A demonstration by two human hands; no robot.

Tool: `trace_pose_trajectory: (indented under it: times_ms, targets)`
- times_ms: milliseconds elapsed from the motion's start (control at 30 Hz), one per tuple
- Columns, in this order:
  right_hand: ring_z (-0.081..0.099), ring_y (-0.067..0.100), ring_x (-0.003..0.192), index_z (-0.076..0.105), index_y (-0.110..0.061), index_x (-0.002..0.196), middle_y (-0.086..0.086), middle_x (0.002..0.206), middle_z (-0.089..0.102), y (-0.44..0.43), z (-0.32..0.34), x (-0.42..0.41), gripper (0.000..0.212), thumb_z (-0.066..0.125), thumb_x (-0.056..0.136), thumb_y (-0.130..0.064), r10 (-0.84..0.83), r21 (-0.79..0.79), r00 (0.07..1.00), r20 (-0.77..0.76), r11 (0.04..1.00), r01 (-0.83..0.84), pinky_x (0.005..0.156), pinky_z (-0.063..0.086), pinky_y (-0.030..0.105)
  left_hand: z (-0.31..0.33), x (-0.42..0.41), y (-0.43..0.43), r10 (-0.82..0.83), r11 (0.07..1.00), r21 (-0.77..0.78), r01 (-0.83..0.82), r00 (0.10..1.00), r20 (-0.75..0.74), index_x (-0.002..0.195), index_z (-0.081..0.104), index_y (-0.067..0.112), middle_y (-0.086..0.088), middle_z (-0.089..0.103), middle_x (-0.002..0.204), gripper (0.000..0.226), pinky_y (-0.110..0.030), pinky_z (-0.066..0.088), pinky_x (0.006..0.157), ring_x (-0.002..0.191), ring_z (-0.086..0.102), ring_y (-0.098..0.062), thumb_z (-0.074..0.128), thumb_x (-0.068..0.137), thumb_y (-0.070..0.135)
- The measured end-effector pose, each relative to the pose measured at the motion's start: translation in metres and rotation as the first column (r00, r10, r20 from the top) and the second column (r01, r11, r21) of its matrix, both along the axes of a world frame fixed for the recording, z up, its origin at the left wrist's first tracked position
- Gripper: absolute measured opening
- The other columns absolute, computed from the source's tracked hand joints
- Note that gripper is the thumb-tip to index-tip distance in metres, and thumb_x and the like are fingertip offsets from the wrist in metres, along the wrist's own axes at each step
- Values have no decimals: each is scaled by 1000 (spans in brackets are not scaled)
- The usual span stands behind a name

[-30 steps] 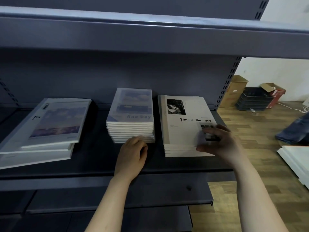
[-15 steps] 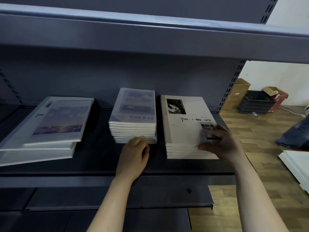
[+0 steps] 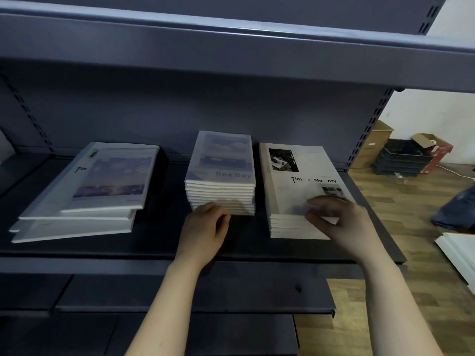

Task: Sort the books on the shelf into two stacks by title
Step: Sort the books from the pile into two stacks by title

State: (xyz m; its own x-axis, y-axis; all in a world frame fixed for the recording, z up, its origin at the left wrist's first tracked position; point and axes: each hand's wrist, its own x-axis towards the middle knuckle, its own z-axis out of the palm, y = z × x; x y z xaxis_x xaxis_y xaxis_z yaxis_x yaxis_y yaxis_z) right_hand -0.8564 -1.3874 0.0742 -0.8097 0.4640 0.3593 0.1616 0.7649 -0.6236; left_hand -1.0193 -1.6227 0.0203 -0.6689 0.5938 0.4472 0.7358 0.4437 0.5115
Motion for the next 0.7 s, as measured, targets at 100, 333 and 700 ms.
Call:
trace_pose_trajectory:
  times_ms: [100, 333, 700]
  targets:
    - [59, -10, 89, 72, -25, 100, -14, 95, 69, -22, 2, -14, 17, 71, 83, -19, 55, -8, 998, -25, 998, -55, 73, 43, 4, 7, -7, -15, 37, 999, 37, -36, 999, -33, 86, 62, 18, 6, 59, 88, 9, -37, 49, 73, 82, 56, -14, 55, 91, 20]
    - [59, -2, 79, 73, -25, 99, -18, 86, 65, -75, 4, -54, 18, 70, 84, -16, 174, -1, 983, -57, 985, -175, 71, 44, 10, 23, -26, -60, 148, 988, 53, -143, 985, -93, 92, 65, 16, 1, 61, 90, 8, -36, 49, 72, 83, 57, -19, 58, 90, 19]
    - [61, -1, 85, 72, -24, 99, -12, 92, 69, -140, -27, -101, 14, 67, 86, -20, 290, 22, 956, 40, 957, -291, 79, 48, 18, 31, -80, -141, 373, 927, 61, -369, 924, -80, 88, 66, 14, -6, 62, 86, 8, -40, 48, 74, 81, 58, -28, 62, 83, 10]
